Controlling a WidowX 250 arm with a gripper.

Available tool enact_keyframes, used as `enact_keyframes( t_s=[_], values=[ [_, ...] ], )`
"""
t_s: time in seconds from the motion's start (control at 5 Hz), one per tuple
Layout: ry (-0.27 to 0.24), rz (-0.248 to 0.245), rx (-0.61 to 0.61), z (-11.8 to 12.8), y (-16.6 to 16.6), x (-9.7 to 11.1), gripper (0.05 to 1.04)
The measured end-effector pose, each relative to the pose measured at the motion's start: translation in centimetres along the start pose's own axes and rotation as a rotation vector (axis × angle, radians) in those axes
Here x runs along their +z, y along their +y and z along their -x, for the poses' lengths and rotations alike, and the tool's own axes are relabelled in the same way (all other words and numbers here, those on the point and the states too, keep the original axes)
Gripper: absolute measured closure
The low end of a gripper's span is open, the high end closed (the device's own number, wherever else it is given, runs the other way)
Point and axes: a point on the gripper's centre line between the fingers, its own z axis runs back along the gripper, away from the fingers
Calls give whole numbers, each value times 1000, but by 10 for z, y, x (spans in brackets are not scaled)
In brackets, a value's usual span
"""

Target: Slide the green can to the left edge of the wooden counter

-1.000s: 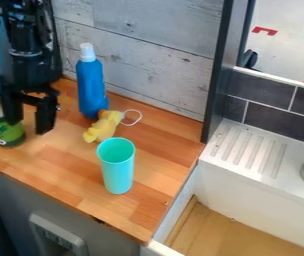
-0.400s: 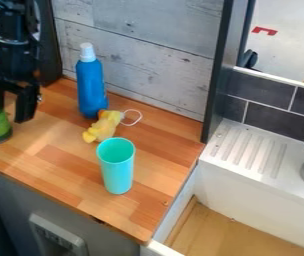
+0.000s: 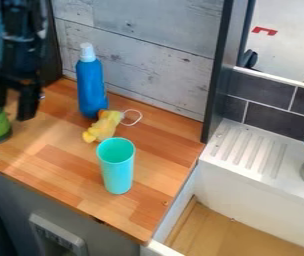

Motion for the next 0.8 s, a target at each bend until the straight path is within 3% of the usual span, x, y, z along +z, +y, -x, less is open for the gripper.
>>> enact_keyframes(
  t_s=[0.2,0.4,0.6,0.8],
  values=[
    [-123,23,-118,-9,-46,43,75],
    [-198,44,-207,-6,-90,63,75],
    [-208,54,-248,-9,-110,66,75],
    [-164,55,-253,-15,-111,47,75]
  ],
)
